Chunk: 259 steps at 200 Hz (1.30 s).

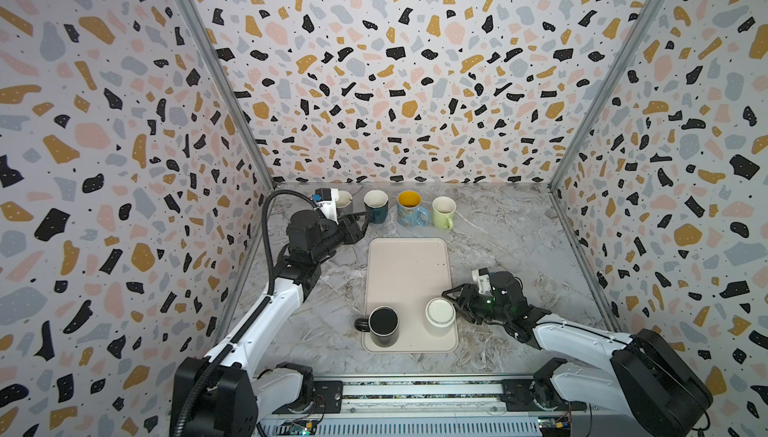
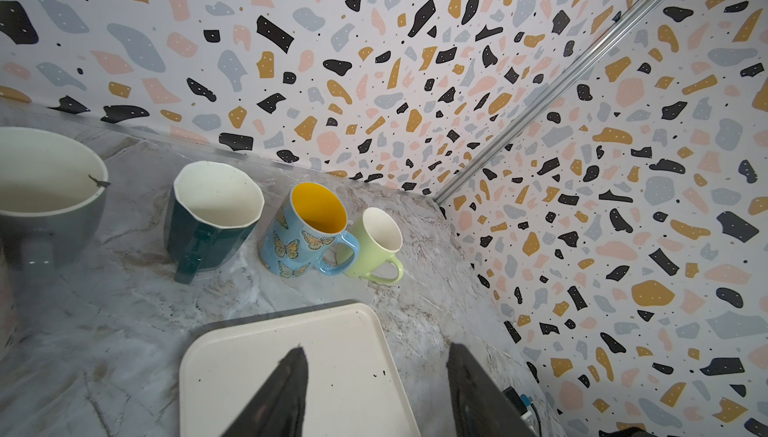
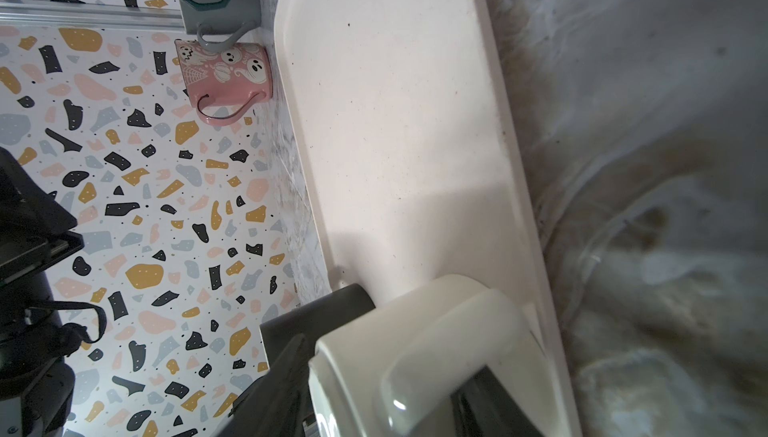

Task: Turn the mug right side up
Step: 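Close the right gripper on the white mug's handle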

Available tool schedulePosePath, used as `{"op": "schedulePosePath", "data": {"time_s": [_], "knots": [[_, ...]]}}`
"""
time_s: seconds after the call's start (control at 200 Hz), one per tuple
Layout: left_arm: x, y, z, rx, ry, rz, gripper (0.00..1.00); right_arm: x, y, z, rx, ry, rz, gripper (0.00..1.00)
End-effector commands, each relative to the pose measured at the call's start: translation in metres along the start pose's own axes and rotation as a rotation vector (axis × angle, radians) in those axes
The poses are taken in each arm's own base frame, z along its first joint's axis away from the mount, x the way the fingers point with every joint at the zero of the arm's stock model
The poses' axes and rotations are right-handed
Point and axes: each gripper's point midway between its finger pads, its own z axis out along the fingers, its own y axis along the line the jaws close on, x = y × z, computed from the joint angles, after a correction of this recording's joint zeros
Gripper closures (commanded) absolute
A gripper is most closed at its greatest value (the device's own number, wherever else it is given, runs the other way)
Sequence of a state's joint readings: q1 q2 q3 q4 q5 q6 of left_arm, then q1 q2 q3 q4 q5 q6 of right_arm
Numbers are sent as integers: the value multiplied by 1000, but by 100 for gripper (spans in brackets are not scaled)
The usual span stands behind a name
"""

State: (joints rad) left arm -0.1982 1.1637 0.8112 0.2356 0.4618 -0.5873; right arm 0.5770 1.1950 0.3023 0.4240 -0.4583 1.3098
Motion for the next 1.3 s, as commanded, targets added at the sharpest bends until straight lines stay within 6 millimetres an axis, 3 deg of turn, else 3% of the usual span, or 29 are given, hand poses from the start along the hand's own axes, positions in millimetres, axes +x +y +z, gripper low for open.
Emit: {"op": "schedulePosePath", "data": {"time_s": [0.0, 0.456, 0.786, 0.831, 1.021, 1.291], "knots": [[-10, -6, -1, 16, -29, 34, 45, -9, 22, 2, -53, -18, -52, 50], [-5, -2, 0, 2, -6, 35, 45, -12, 7, 20, -28, 26, -41, 60], [-5, -1, -1, -9, -1, 44, 44, -11, 6, 28, -33, 56, -51, 96], [-5, 0, -1, -12, -1, 46, 44, -11, 7, 28, -36, 60, -55, 100], [-5, 0, -1, -14, -1, 48, 44, -12, 16, 27, -58, 58, -83, 100], [-6, -1, -1, -12, -4, 47, 44, -18, 57, 12, -150, 10, -246, 100]]}}
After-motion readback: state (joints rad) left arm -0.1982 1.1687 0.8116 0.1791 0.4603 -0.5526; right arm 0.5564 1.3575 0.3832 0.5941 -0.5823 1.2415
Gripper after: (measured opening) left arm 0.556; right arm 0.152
